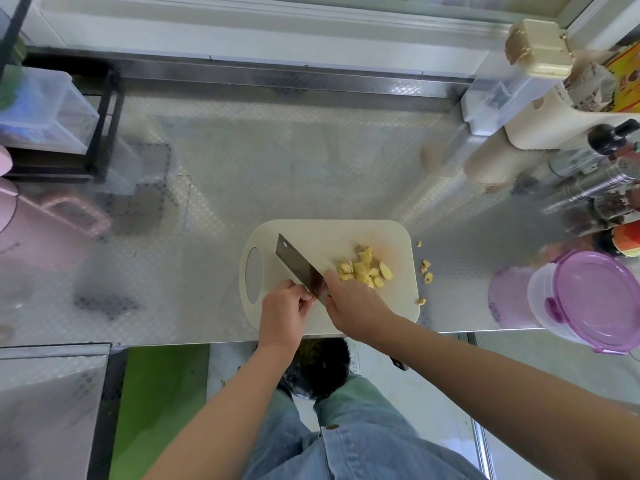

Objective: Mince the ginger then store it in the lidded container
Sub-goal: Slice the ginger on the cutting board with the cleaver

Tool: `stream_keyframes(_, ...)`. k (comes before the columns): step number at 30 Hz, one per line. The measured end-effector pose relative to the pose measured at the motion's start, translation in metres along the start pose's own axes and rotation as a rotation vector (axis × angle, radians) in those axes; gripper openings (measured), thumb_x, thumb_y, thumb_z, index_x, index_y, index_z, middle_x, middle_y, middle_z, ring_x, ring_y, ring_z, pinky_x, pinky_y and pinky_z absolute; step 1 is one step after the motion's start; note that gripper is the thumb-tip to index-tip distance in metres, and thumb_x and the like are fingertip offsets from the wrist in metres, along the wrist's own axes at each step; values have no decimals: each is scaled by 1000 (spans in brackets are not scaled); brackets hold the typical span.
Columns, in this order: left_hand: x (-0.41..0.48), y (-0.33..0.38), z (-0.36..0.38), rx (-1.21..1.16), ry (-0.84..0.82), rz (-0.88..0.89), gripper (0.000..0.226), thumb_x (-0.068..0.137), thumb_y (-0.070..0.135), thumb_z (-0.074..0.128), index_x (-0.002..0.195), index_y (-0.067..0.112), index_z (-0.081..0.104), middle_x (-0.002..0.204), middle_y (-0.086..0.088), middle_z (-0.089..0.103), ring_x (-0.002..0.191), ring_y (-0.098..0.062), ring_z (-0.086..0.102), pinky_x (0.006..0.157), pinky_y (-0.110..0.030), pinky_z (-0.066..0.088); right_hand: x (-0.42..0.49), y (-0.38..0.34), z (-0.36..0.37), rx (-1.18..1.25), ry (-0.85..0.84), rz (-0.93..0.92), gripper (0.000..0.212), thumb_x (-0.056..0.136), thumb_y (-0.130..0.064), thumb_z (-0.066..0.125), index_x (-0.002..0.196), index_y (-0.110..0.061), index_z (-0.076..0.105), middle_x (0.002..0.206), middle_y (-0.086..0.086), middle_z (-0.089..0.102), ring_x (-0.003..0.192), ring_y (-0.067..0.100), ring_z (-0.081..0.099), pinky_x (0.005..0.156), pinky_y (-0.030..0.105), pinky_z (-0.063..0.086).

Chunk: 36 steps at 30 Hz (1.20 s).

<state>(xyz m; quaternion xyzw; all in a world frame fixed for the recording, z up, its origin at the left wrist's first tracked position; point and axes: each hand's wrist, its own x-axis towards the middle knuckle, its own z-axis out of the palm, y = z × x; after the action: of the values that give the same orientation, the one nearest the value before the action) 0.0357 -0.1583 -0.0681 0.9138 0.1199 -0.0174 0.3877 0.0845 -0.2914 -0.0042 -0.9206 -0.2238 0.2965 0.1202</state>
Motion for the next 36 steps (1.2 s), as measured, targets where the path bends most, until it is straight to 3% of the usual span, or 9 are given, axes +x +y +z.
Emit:
stream_keyframes(3, 0, 0, 0, -2, 0, 3, 12, 73, 0, 77, 68, 8, 70, 69, -6, 62, 57, -22, 55, 53, -31, 46, 2, -1, 1, 24, 2, 4, 11, 95, -10, 38, 95, -15, 29, 74, 9, 50, 62, 29, 48, 52, 34, 36)
stream_keyframes(11, 0, 0, 0, 18, -9, 9, 11, 75, -1, 74, 67, 6, 70, 67, -5, 60, 57, -17, 50, 54, -25, 39, 6, 0, 19, 96, 57, 33, 9, 97, -14, 41, 101, -8, 37, 74, 10, 51, 67, 36, 56, 58, 45, 48)
stream_keyframes(15, 0, 0, -2, 20, -2, 13, 11, 75, 1, 74, 67, 6, 70, 66, -6, 61, 57, -19, 52, 54, -30, 42, 5, -1, 25, 70, 61, 41, 18, 98, -15, 41, 113, -6, 37, 82, 16, 60, 71, 38, 58, 61, 44, 49)
stream_keyframes(19, 0, -1, -3, 36, 3, 42, 13, 74, 4, 76, 66, 7, 66, 65, -5, 59, 56, -18, 51, 53, -28, 39, 5, 3, 22, 108, 74, 51, 16, 99, -24, 42, 108, -11, 37, 85, 13, 61, 74, 37, 58, 65, 45, 50)
stream_keyframes(25, 0, -2, -3, 53, -16, 76, 20, 73, 4, 78, 68, 10, 59, 66, 0, 58, 57, -16, 55, 54, -33, 49, 13, 15, 7, 179, 165, 145, 16, 100, -22, 41, 109, -10, 36, 79, 11, 55, 65, 30, 52, 47, 33, 34)
stream_keyframes(28, 3, 0, -5, 21, -37, 22, 18, 77, 12, 78, 78, 12, 59, 75, 3, 64, 67, -12, 61, 62, -24, 49, 11, 22, -10, 336, 196, 80, 14, 98, -23, 45, 99, -11, 38, 79, 7, 59, 65, 28, 55, 55, 41, 45)
stream_keyframes(31, 10, 4, -8, 62, -53, -54, 18, 82, 25, 75, 88, 14, 62, 82, 6, 66, 73, -10, 61, 66, -18, 41, 4, 28, -22, 510, 210, 117, 18, 98, -26, 47, 104, -11, 40, 70, 7, 58, 53, 21, 52, 48, 36, 45)
stream_keyframes(34, 16, 8, -11, 104, -59, -114, 18, 86, 30, 70, 94, 15, 66, 87, 2, 68, 78, -13, 61, 72, -25, 45, -5, 34, -27, 662, 209, 234, 26, 99, -26, 43, 120, -13, 38, 70, 11, 58, 53, 22, 53, 46, 33, 48)
stream_keyframes(36, 18, 13, -12, 135, -24, -122, 18, 88, 32, 66, 95, 15, 67, 88, -1, 67, 78, -15, 62, 72, -28, 47, -11, 37, -27, 619, 227, 248, 24, 97, -27, 43, 119, -18, 37, 70, 11, 59, 55, 24, 55, 49, 37, 53)
